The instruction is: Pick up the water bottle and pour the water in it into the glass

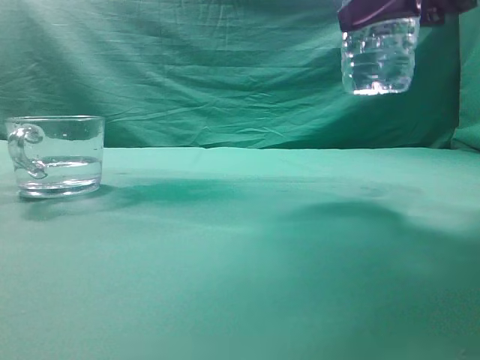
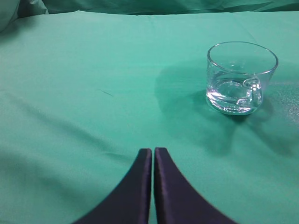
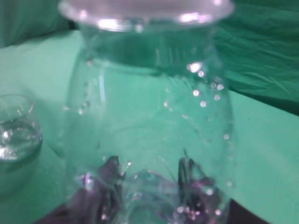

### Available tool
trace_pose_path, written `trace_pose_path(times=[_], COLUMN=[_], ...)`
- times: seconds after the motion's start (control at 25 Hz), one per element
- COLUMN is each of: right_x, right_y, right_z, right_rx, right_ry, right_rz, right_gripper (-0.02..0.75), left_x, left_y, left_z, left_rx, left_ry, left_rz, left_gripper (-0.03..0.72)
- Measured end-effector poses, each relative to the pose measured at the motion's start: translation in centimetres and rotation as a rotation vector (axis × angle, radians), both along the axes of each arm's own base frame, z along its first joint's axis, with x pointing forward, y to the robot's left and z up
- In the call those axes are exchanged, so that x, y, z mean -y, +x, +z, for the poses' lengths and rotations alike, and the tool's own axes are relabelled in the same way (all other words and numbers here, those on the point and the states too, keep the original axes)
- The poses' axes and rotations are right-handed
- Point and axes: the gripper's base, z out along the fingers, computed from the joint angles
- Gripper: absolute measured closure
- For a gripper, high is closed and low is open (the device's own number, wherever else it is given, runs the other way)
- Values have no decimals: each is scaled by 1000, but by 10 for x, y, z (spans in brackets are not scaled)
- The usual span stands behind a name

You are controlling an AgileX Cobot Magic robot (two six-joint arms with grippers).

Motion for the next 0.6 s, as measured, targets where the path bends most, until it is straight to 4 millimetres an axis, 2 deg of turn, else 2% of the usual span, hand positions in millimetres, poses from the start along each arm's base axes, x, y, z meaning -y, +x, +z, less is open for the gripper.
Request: trace_pose_path(times=[0.2,0.36,0.6], right_x=[-2,-4,-6], right_y=[-2,6,12], right_z=[-31,-57,-83], right_rx=[31,25,47], right_ry=[-77,-27,31], right_rz=[71,68,75], right_gripper=[454,454,454], left_x=[0,0,0], left_y=[0,0,0], left_z=[0,0,0], left_rx=[0,0,0], left_ry=[0,0,0], left_rz=[0,0,0], left_gripper=[688,688,688])
